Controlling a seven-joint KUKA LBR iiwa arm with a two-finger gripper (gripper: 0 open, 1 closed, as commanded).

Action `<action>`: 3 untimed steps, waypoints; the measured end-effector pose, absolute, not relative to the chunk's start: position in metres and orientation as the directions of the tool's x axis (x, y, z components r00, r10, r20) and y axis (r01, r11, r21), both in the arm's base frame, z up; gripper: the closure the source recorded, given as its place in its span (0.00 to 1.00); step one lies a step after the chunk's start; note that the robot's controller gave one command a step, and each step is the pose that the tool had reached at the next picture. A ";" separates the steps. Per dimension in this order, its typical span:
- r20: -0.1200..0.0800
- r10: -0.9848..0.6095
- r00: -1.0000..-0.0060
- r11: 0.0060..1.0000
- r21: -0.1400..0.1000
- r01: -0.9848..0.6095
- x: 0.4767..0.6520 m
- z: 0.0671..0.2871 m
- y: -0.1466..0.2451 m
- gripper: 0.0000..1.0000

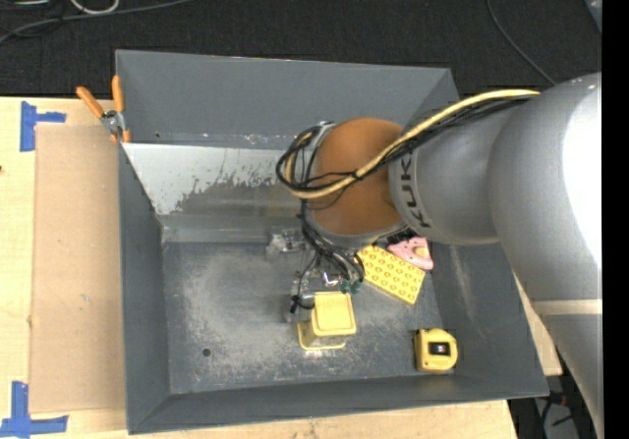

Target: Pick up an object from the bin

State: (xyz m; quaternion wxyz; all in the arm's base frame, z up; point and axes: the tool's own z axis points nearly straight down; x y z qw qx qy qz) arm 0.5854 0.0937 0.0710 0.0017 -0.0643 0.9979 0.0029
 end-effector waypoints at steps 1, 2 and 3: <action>0.000 -0.151 -0.989 0.988 0.005 -0.151 0.556 0.093 0.088 0.00; 0.002 -0.074 -0.997 0.997 0.005 -0.074 0.552 0.073 0.035 0.00; 0.001 -0.095 -0.995 0.995 0.007 -0.095 0.543 0.076 0.019 0.00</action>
Offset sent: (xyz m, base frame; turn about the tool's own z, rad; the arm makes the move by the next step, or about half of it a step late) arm -0.0317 -0.0639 -0.0010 0.0565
